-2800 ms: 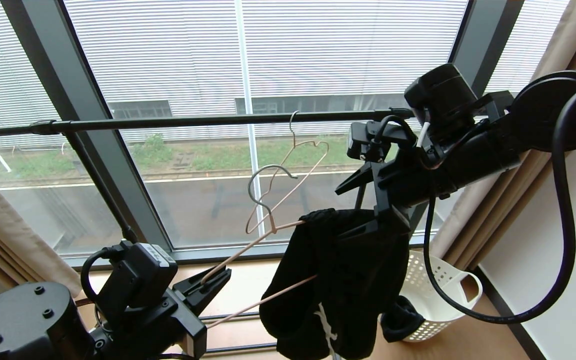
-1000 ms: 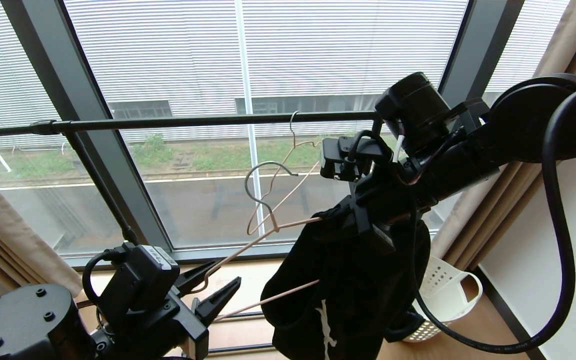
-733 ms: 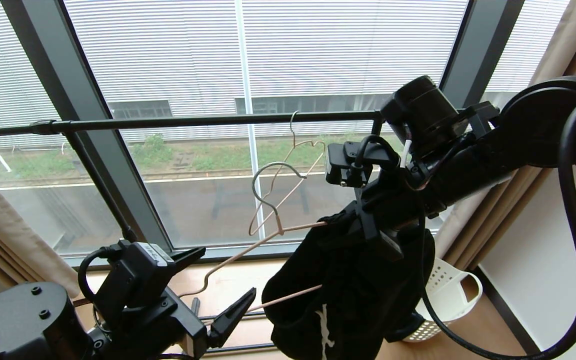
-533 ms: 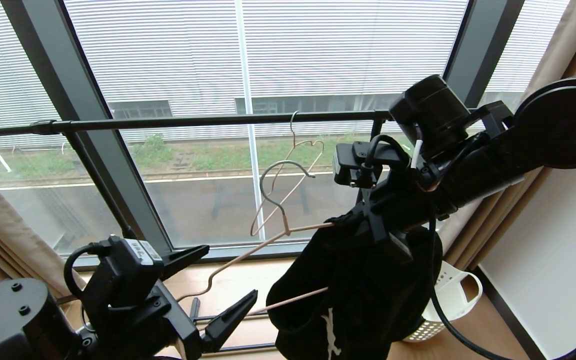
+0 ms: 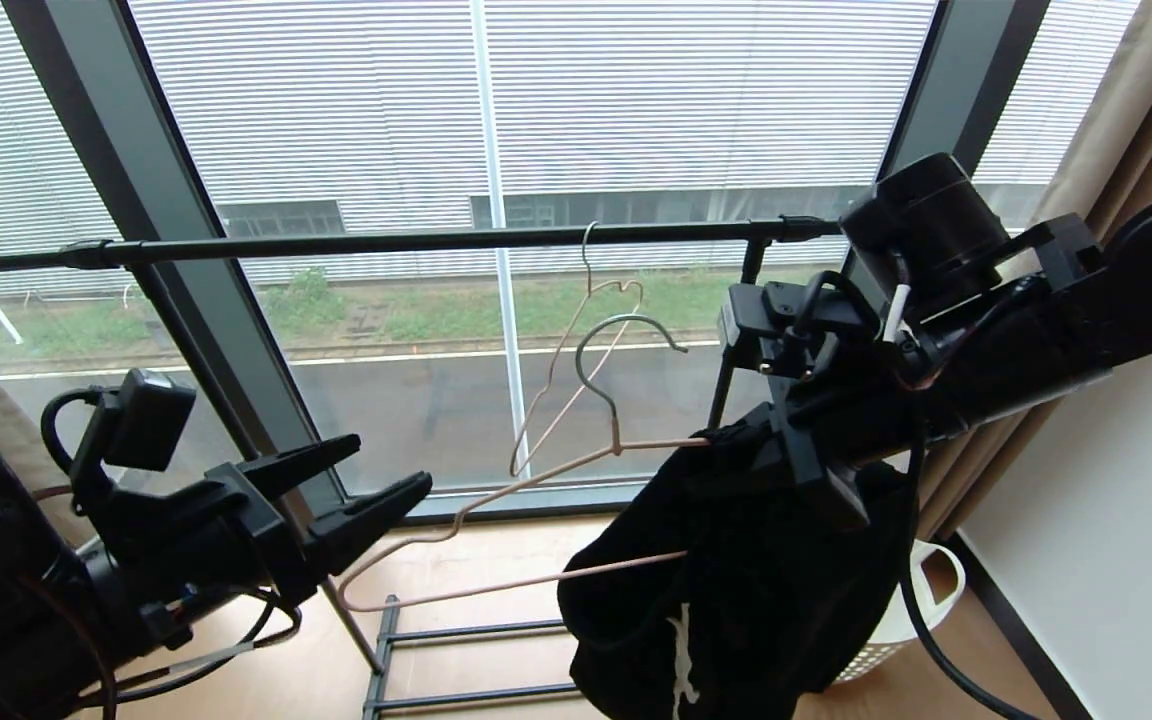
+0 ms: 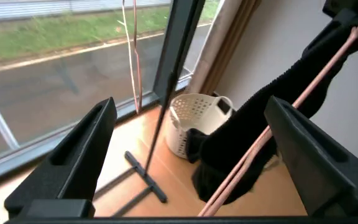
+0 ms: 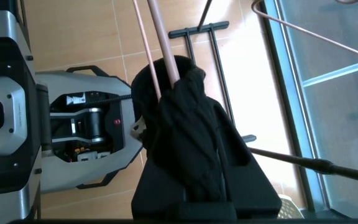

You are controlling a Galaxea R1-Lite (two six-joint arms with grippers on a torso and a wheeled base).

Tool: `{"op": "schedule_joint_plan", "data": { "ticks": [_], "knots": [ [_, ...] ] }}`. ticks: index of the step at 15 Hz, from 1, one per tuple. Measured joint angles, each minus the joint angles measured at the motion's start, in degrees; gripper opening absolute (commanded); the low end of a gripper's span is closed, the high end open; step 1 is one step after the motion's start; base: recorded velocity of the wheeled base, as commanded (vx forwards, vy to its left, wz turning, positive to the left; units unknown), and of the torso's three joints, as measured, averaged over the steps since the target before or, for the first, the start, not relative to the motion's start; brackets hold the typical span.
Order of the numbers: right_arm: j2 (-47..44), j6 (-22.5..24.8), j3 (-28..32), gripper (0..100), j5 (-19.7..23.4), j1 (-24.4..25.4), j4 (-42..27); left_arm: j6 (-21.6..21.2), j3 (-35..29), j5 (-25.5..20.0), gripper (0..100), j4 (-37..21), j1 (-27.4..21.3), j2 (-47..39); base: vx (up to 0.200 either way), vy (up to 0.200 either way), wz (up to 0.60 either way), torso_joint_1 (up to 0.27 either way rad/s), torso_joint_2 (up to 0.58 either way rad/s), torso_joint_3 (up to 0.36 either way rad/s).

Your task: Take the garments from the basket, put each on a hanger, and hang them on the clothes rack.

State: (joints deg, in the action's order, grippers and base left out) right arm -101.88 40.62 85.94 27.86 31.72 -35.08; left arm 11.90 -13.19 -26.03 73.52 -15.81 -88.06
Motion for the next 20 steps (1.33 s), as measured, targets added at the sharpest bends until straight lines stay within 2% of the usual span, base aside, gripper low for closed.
{"op": "schedule_joint_plan", "data": {
  "ticks": [1, 2, 4, 8, 10, 14, 19, 20],
  "knots": [
    [1.4, 0.0, -1.9, 0, 0.5, -0.6, 1.2, 5.1, -2.1, -4.2, 100, -1.4, 3.5, -0.7, 0.0, 0.0, 0.0, 0.0, 0.0, 0.0],
    [2.5, 0.0, -2.9, 0, 1.0, -0.9, 1.5, 8.4, -3.7, -6.7, 100, -2.4, 5.8, -1.4, 0.0, 0.0, 0.0, 0.0, 0.0, 0.0],
    [4.8, -0.2, -3.9, 0, 4.5, -1.7, 1.5, 12.0, -5.5, -8.1, 100, -3.3, 8.0, -3.4, 0.0, 0.0, 0.0, 0.0, 0.0, 0.0],
    [7.2, -0.3, -4.3, 0, 8.4, -3.1, 1.9, 14.0, -6.7, -8.8, 100, -3.5, 8.1, -7.8, 0.0, 0.0, 0.0, 0.0, 0.0, 0.0],
    [7.6, -0.3, -4.1, 0, 11.3, -3.6, 2.6, 14.4, -6.0, -9.8, 100, -3.5, 6.1, -9.5, 0.0, 0.0, 0.0, 0.0, 0.0, 0.0],
    [7.2, -0.7, -4.3, 0, 14.5, -4.0, 5.4, 14.4, -3.4, -11.0, 100, -3.5, 1.4, -11.0, 0.0, 0.0, 0.0, 0.0, 0.0, 0.0],
    [6.3, -1.5, -4.3, 0, 16.1, -3.9, 6.8, 14.2, -1.3, -10.9, 100, -3.3, -3.9, -13.9, 0.0, 0.0, 0.0, 0.0, 0.0, 0.0],
    [6.2, -1.5, -4.3, 0, 17.5, -3.9, 6.8, 14.2, -0.9, -10.8, 100, -3.2, -4.8, -14.3, 0.0, 0.0, 0.0, 0.0, 0.0, 0.0]
  ]
}}
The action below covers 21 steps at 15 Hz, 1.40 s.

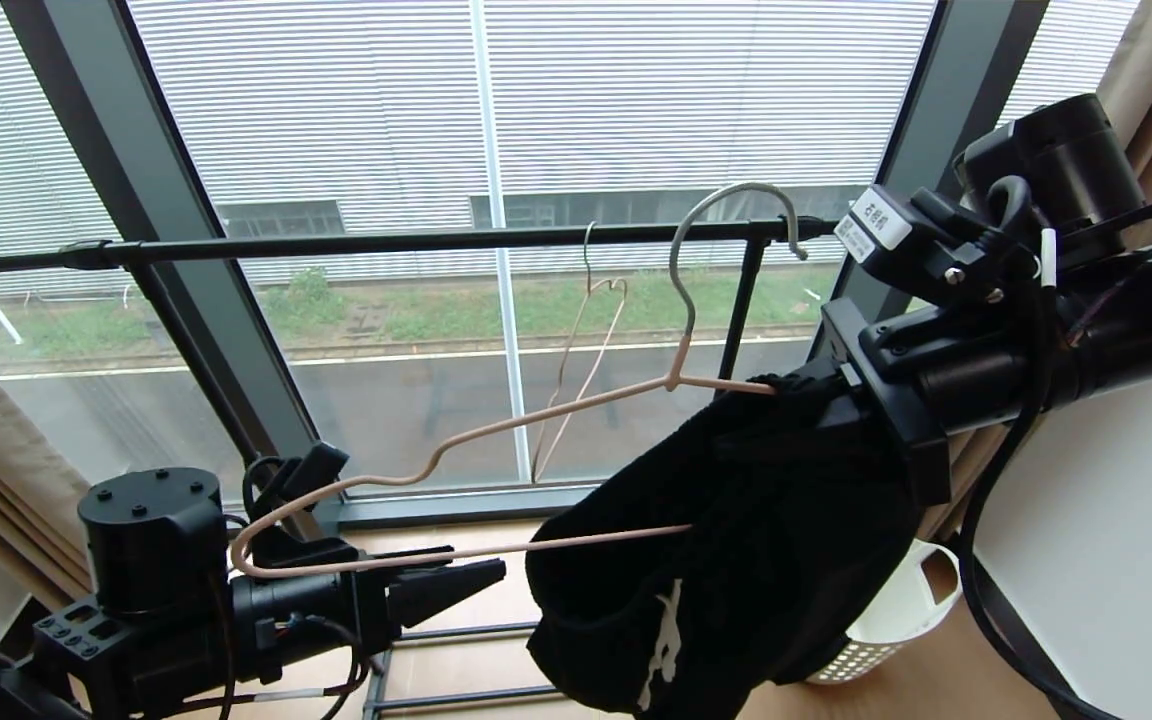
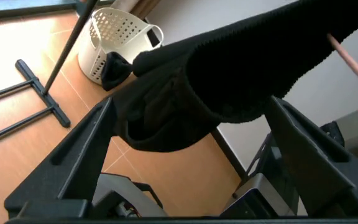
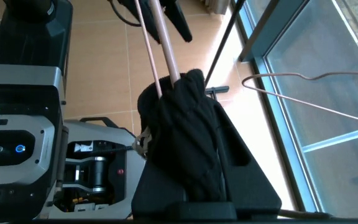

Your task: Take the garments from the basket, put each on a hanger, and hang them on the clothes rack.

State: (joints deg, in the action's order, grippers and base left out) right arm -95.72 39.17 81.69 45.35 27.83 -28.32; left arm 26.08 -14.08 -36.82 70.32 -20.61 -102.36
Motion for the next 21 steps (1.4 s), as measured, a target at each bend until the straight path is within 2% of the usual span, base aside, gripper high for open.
{"op": "schedule_joint_plan", "data": {
  "ticks": [4, 9, 10, 17, 21],
  "knots": [
    [0.0, -0.3, -0.2, 0, 2.3, 1.1, 0.0, 0.0, 0.7, 0.2, 100, 0.0, -3.7, -2.0, 0.0, 0.0, 0.0, 0.0, 0.0, 0.0],
    [0.3, -0.3, -0.5, 0, 4.2, 3.0, -0.1, 0.0, 0.8, 0.3, 100, 0.1, -4.7, -3.6, 0.0, 0.0, 0.0, 0.0, 0.0, 0.0],
    [0.4, -0.3, -0.5, 0, 4.5, 3.1, -0.2, 0.0, 0.8, 0.4, 0, 0.1, -4.7, -3.9, 0.0, 0.0, 0.0, 0.0, 0.0, 0.0],
    [2.1, -0.3, -2.5, 0, 4.5, 2.7, 0.0, -0.1, 0.4, 1.6, 0, 0.4, -5.1, -4.5, 0.0, 0.0, 0.0, 0.0, 0.0, 0.0],
    [4.3, -0.3, -5.7, 0, 4.5, -1.3, 0.1, 0.0, -0.1, 1.6, 0, 0.5, -3.0, -4.2, 0.0, 0.0, 0.0, 0.0, 0.0, 0.0]
  ]
}}
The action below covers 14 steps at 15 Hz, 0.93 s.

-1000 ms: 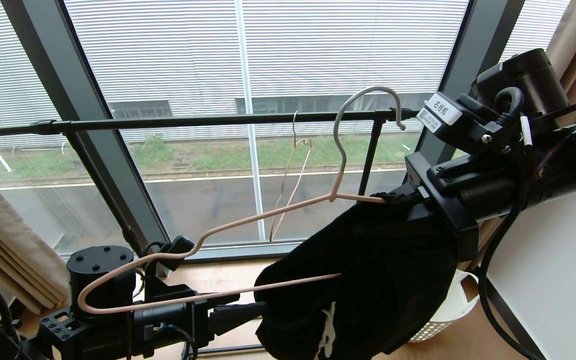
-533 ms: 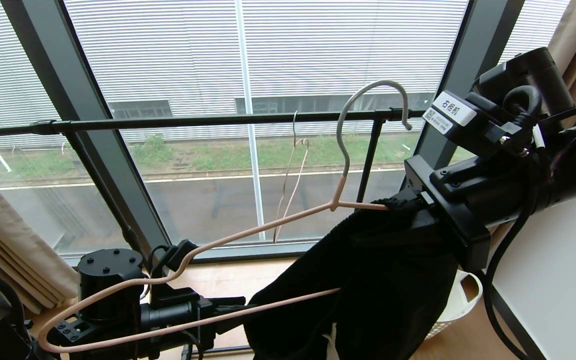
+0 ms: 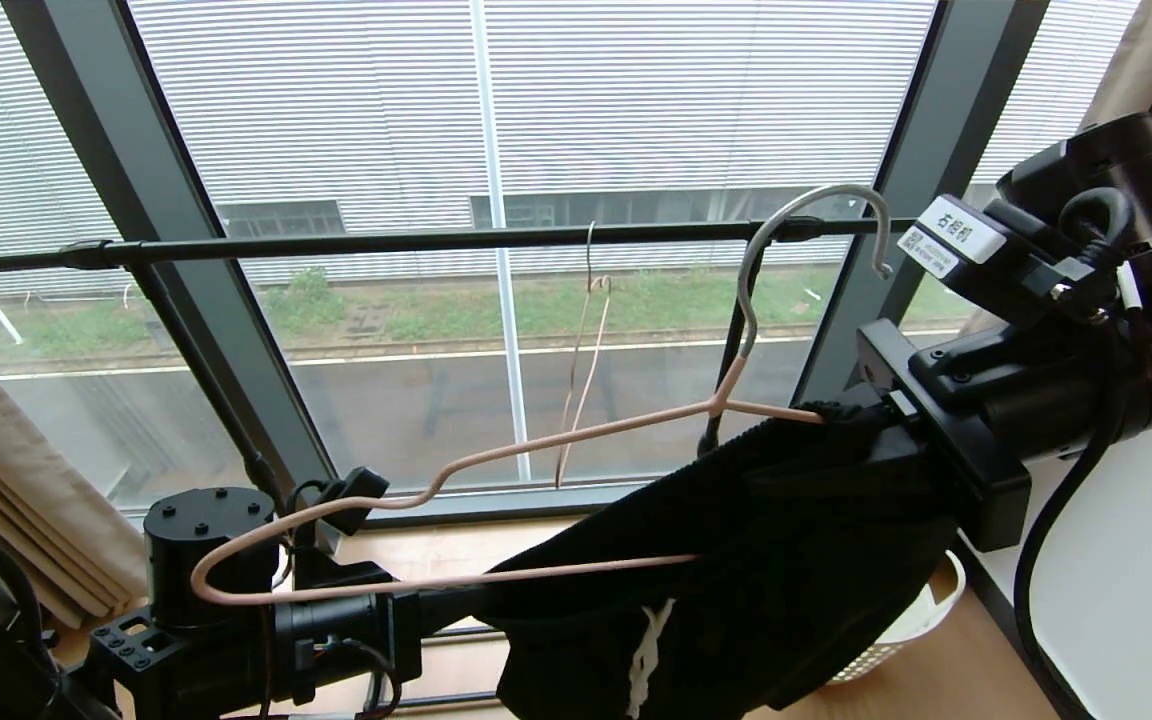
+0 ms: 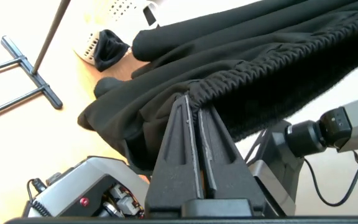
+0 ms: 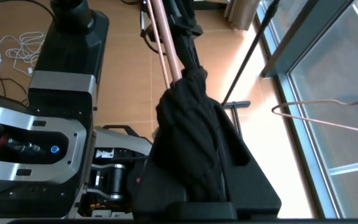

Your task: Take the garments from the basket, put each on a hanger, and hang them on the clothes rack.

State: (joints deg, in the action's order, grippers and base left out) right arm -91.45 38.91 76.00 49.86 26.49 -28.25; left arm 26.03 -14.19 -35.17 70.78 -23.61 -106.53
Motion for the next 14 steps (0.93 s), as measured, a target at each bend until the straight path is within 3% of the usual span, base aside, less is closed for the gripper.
{"op": "schedule_joint_plan", "data": {
  "ticks": [6, 8, 14],
  "knots": [
    [3.1, 0.4, -7.7, 0, -2.2, -7.2, 3.9, 0.0, -1.4, -0.1, 0, -0.1, 3.7, 1.2, 0.0, 0.0, 0.0, 0.0, 0.0, 0.0],
    [3.8, 0.5, -11.5, 0, -5.5, -8.4, 8.2, 0.1, -1.8, -0.1, 0, -0.1, 4.7, 1.6, 0.0, 0.0, 0.0, 0.0, 0.0, 0.0],
    [4.1, 2.1, -15.9, 0, -13.3, -8.7, 9.1, 0.1, -2.9, -0.1, 0, -0.2, 7.1, 2.5, 0.0, 0.0, 0.0, 0.0, 0.0, 0.0]
  ]
}}
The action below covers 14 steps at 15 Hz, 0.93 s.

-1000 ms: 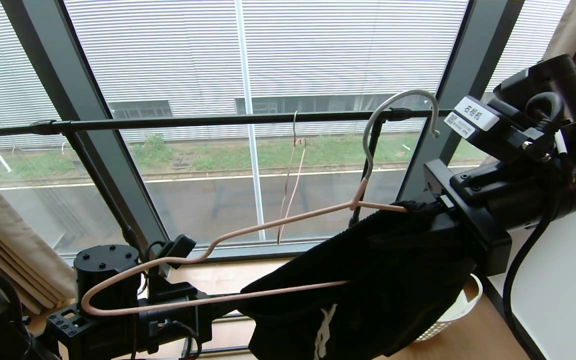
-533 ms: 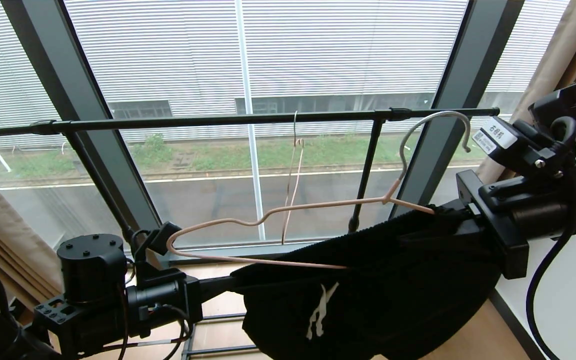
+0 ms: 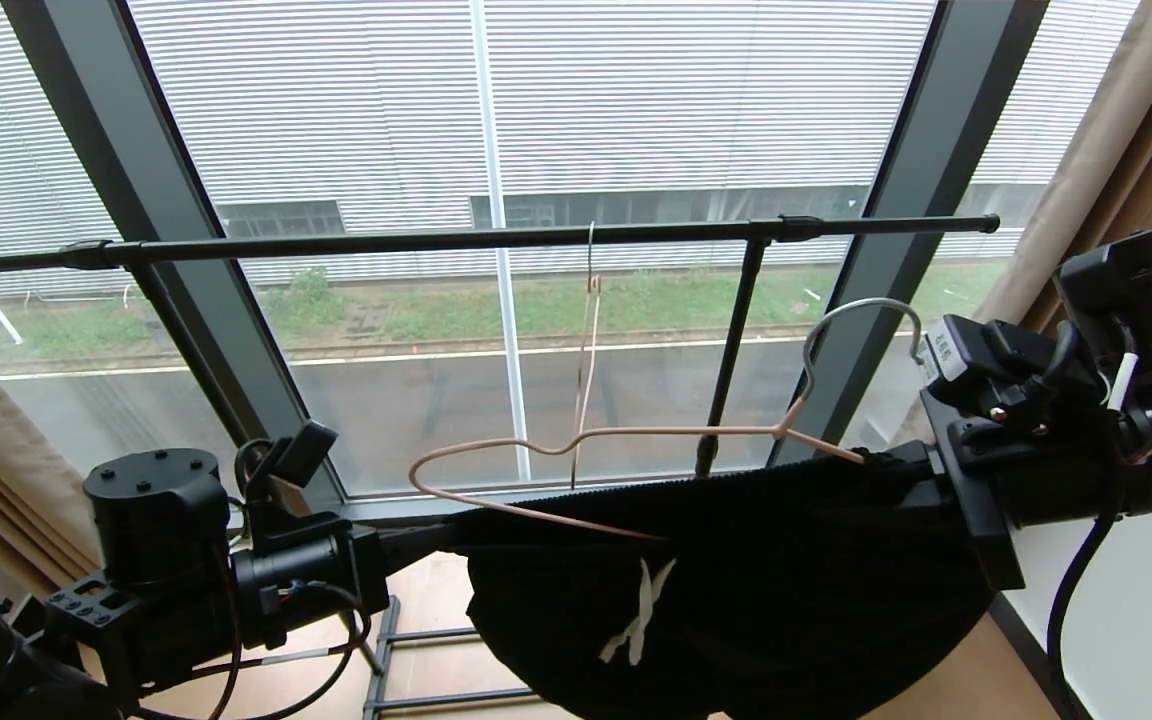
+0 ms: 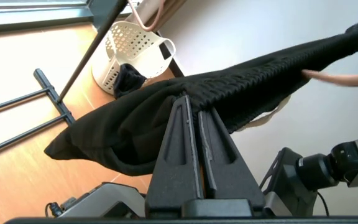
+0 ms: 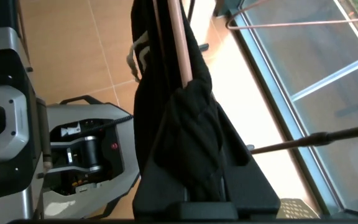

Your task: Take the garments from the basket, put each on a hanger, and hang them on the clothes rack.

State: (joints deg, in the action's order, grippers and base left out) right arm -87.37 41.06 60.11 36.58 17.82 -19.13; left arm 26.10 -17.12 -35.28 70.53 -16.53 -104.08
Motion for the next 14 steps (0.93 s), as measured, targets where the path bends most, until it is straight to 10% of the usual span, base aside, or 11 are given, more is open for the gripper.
{"op": "schedule_joint_plan", "data": {
  "ticks": [14],
  "knots": [
    [-0.1, 1.0, -6.6, 0, -8.8, 1.0, 0.0, 0.0, -0.9, 0.0, 0, 0.1, 2.5, 1.8, 0.0, 0.0, 0.0, 0.0, 0.0, 0.0]
  ]
}}
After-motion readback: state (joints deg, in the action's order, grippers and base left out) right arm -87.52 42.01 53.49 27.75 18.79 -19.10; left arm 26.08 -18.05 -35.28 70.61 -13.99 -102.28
